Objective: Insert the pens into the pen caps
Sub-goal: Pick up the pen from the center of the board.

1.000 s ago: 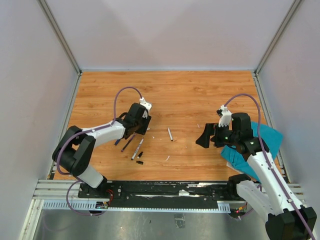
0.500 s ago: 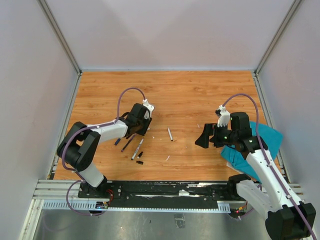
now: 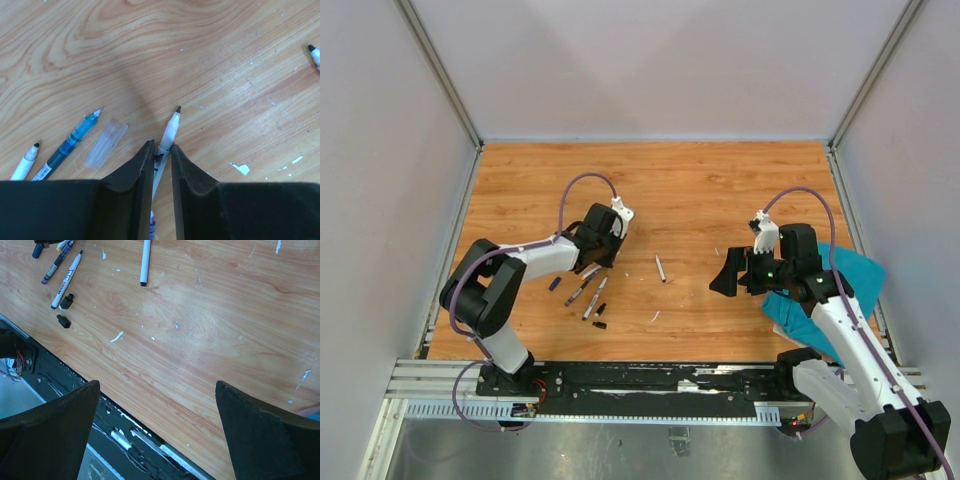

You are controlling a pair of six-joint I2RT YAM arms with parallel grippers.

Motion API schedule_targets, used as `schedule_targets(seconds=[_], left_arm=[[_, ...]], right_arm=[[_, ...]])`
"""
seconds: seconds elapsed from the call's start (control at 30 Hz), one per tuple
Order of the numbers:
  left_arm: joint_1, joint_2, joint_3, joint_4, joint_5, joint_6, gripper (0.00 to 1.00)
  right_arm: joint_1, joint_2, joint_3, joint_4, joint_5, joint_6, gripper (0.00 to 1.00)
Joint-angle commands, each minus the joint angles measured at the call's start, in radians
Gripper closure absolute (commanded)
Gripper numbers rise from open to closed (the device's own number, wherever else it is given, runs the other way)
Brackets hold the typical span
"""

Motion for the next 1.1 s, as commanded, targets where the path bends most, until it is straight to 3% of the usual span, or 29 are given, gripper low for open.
schedule_targets(seconds=[0.0, 0.53, 0.83, 1.07], left_arm=[[0.005, 0.040, 0.029, 0.022, 0.052, 0.026, 0.76], [-0.113, 0.170, 0.206, 0.040, 0.153, -0.013, 0.79], [-0.128, 0.185, 0.222, 0.001, 0.107, -0.025, 0.58], [-0.128, 0.123, 0.161, -0.039, 0.059, -0.023, 0.55]], right_arm=[[-0.014, 0.002, -0.009, -0.002, -0.019, -0.017, 0.02], [-0.015, 0.013, -0.009, 0.000, -0.016, -0.018, 0.01], [-0.014, 0.016, -0.007, -0.007, -0.024, -0.019, 0.01], [-0.014, 0.020, -0.006, -0.008, -0.030, -0.019, 0.01]])
